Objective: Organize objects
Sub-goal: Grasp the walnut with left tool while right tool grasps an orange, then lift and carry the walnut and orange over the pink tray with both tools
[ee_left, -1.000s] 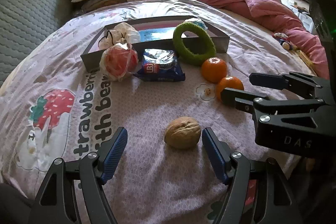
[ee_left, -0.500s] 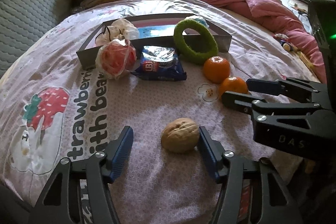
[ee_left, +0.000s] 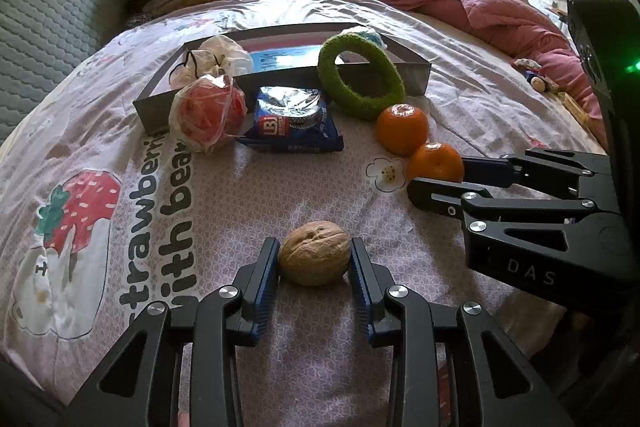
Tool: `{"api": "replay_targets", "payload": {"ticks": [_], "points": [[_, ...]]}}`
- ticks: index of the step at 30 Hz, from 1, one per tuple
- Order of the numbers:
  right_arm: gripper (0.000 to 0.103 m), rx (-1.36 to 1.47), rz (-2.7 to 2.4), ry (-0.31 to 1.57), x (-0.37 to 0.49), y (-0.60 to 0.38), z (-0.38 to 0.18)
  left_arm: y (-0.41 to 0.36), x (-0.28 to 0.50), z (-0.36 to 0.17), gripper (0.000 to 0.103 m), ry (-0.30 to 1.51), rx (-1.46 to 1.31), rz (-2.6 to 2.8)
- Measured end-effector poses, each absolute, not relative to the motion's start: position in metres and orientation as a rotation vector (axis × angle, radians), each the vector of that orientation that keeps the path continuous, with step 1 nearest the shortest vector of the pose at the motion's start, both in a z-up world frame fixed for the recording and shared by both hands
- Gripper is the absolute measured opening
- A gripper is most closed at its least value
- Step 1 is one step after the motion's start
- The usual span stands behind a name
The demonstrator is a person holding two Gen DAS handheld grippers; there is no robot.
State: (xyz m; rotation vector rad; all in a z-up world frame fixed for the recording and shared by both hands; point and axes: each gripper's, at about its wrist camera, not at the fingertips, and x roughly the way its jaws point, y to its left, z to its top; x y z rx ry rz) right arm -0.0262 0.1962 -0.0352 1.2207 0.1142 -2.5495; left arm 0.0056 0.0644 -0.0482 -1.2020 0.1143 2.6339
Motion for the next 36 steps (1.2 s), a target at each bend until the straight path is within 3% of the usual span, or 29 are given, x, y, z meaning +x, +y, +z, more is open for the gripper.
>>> {"api": "replay_targets", "payload": {"ticks": [36], "points": [[0.038,1.053,-2.554,0.094,-0.012,0.189,-0.010,0.046,-0.004,-0.020,0.035,0.069,-1.085,2.747]]}}
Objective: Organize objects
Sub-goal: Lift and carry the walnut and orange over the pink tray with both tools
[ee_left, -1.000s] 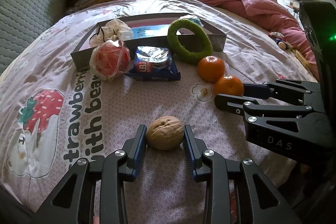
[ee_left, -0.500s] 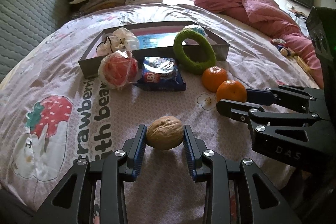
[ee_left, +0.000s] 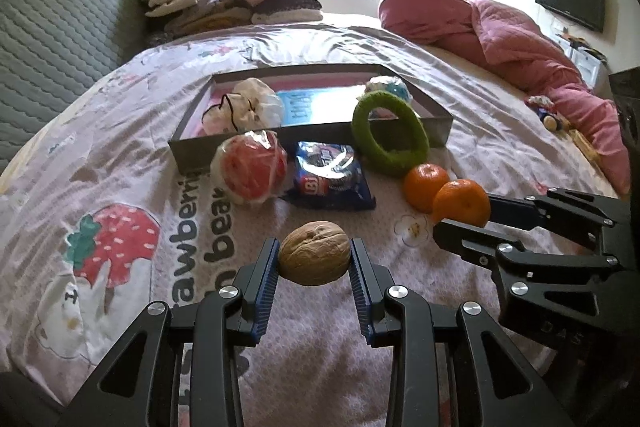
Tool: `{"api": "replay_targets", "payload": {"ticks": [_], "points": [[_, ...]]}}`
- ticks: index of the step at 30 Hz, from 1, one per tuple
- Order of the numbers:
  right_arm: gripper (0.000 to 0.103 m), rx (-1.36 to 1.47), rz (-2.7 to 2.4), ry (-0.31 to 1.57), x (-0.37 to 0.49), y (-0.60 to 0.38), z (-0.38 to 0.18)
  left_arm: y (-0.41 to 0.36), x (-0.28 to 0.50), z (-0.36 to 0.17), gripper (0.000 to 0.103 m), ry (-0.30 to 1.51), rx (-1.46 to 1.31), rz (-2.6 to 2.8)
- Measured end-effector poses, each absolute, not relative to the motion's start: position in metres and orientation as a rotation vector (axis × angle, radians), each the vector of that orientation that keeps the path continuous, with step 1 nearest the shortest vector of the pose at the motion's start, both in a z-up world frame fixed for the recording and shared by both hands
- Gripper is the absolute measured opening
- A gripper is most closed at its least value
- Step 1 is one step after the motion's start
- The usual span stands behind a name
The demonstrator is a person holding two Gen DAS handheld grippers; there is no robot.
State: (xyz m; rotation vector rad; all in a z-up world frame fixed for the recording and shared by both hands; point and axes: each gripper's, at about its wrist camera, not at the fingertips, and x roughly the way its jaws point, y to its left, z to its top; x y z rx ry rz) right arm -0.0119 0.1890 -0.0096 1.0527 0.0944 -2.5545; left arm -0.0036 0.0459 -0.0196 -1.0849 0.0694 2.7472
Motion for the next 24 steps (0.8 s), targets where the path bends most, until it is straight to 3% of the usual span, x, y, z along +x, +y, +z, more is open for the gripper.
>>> {"api": "replay_targets", "payload": {"ticks": [24], "points": [[0.038,0.932,-2.591,0.029,-0.013,0.194,0.013,0.042,-0.009,-0.002,0.035,0.060,-1.002,2.815]]}}
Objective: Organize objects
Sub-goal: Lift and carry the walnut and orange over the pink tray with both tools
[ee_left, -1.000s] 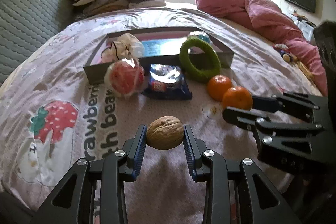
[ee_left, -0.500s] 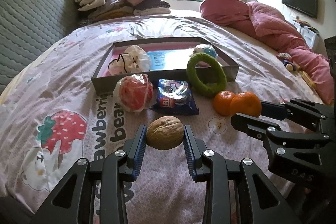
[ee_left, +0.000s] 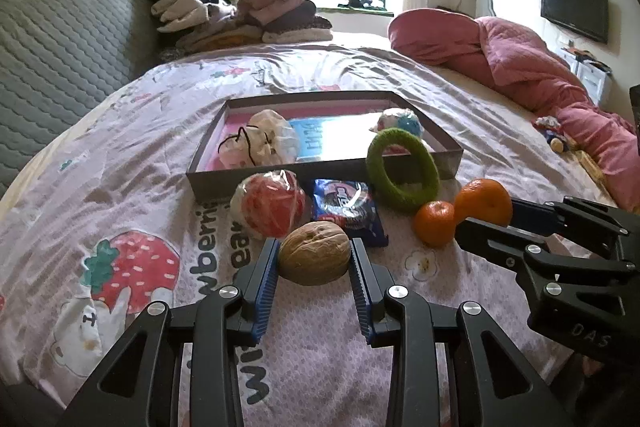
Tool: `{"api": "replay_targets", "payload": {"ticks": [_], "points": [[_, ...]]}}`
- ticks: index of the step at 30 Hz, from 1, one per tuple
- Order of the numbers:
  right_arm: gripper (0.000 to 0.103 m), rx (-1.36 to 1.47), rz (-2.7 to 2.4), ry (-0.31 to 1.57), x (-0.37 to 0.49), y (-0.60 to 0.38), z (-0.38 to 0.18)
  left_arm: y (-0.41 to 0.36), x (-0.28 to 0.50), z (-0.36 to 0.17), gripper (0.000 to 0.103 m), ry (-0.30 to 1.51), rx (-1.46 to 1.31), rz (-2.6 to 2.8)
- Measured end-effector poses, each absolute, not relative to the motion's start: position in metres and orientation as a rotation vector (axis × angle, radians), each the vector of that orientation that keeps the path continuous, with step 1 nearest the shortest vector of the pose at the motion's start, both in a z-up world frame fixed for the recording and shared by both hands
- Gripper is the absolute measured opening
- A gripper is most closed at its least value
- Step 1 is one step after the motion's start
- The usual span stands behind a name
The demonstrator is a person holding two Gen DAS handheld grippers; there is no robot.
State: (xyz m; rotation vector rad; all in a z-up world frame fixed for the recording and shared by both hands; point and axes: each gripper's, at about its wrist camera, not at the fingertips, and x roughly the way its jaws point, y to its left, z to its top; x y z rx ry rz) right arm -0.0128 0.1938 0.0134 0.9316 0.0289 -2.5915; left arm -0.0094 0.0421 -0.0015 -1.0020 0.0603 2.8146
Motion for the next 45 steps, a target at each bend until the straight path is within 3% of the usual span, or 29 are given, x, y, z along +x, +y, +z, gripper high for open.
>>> {"api": "replay_targets", "payload": {"ticks": [45], "points": [[0.038,0.801,-2.624,0.053,-0.074,0.186,0.063,0.036,-0.088,0.059,0.035,0.063,-0.880,2.863]]}}
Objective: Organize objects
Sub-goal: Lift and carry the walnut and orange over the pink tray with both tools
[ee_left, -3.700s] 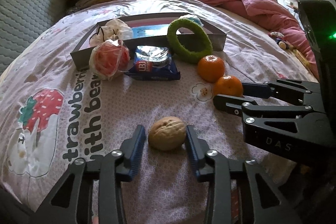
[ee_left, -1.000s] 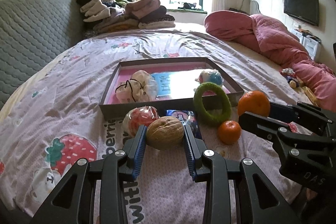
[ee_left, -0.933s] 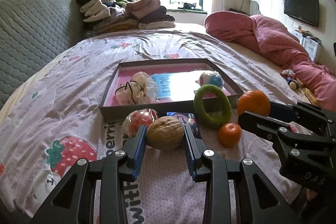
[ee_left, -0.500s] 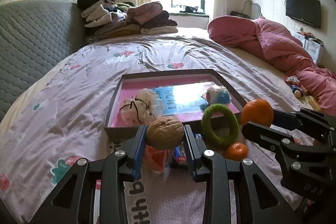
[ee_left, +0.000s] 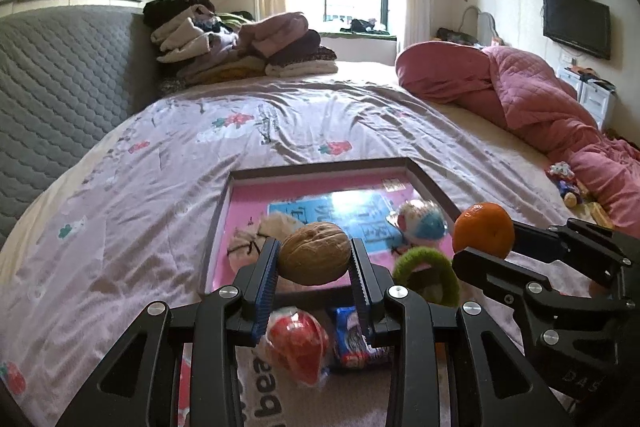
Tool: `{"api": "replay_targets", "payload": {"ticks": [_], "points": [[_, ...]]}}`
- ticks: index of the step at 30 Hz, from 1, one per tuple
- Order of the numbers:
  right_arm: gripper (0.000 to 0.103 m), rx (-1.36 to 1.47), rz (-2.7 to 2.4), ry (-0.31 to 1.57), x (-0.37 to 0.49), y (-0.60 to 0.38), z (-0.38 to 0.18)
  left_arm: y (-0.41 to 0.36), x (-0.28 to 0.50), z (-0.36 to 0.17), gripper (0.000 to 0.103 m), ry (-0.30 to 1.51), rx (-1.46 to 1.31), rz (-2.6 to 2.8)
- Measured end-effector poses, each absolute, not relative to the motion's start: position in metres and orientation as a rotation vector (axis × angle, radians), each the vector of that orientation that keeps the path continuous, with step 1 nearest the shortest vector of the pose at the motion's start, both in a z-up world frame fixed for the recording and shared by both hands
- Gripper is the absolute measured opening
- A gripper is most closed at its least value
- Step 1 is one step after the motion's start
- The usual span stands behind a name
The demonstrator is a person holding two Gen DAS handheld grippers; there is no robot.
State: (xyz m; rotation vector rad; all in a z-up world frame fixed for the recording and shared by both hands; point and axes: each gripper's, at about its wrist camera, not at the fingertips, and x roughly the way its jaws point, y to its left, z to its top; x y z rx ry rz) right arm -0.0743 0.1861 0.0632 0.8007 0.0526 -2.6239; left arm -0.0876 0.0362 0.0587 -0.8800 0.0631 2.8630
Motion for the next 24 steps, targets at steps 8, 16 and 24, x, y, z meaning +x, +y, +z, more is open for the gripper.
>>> {"api": "replay_targets", "payload": {"ticks": [8,16,24], "points": [[0.038,0.786,-2.630,0.069,-0.088,0.182,0.068,0.036,-0.106,0.065,0.035,0.077,-0.864,2.876],[0.038,0.783,-2.662,0.064,-0.105,0.182,0.072,0.034,-0.119,0.077,0.035,0.080,-0.839,2.901],[0.038,0.761,-2.686,0.071,-0.123,0.181,0.080,0.026,-0.132,0.088,0.035,0.078,-0.813,2.912]]}}
